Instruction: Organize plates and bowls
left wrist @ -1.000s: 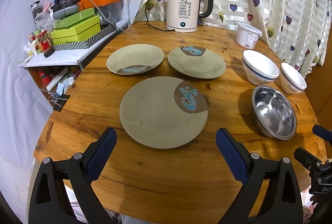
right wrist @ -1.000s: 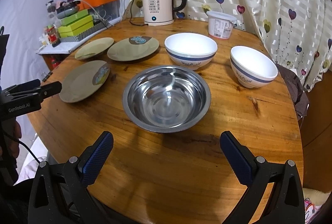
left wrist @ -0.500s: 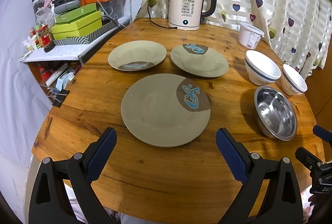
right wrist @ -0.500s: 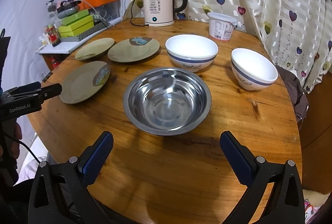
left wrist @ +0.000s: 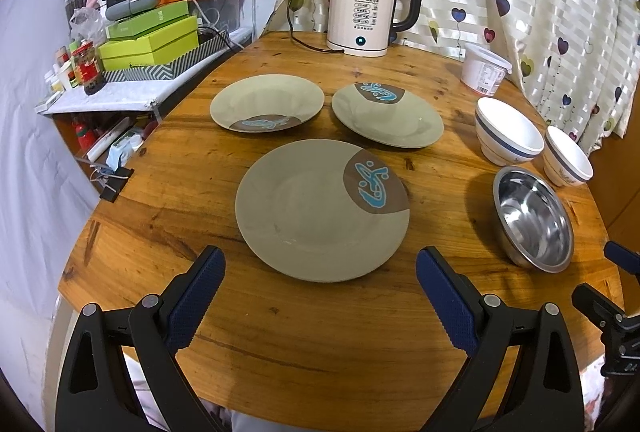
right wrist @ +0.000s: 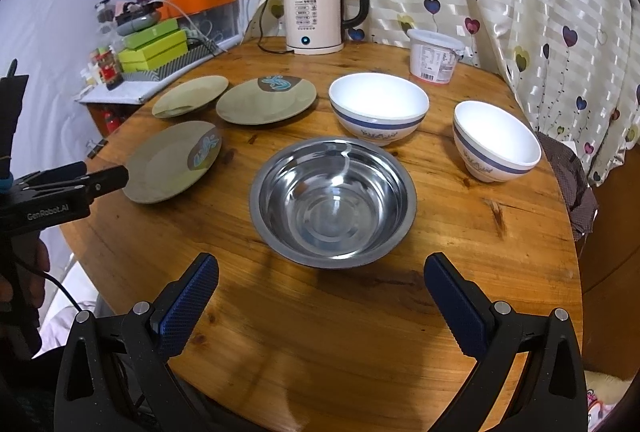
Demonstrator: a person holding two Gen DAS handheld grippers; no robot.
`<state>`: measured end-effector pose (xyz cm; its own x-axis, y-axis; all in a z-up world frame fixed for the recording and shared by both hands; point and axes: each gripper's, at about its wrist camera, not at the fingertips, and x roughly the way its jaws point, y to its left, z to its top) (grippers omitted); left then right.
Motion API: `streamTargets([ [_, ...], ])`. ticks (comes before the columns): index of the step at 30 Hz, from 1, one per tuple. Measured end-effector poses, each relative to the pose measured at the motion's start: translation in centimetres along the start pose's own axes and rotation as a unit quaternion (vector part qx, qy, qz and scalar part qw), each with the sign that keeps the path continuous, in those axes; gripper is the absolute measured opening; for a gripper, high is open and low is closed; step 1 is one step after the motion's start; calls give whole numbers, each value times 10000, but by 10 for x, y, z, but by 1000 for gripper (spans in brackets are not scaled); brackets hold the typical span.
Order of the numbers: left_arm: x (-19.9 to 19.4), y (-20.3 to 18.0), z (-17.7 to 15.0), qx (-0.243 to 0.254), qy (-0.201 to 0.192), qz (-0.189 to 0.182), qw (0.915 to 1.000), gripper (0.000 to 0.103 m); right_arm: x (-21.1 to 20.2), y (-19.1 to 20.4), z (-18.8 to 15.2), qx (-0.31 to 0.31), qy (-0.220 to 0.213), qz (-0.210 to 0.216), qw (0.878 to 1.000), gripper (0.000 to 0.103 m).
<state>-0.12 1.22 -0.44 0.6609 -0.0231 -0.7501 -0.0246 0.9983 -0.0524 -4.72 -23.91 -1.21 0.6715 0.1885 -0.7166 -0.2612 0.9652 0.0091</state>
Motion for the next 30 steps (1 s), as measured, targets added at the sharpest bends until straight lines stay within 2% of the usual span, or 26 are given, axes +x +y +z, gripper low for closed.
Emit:
streamTargets([
  [30,6,2,-2,5,18,-9,10000,97,3,5,1,-27,44,-10,10000,103],
])
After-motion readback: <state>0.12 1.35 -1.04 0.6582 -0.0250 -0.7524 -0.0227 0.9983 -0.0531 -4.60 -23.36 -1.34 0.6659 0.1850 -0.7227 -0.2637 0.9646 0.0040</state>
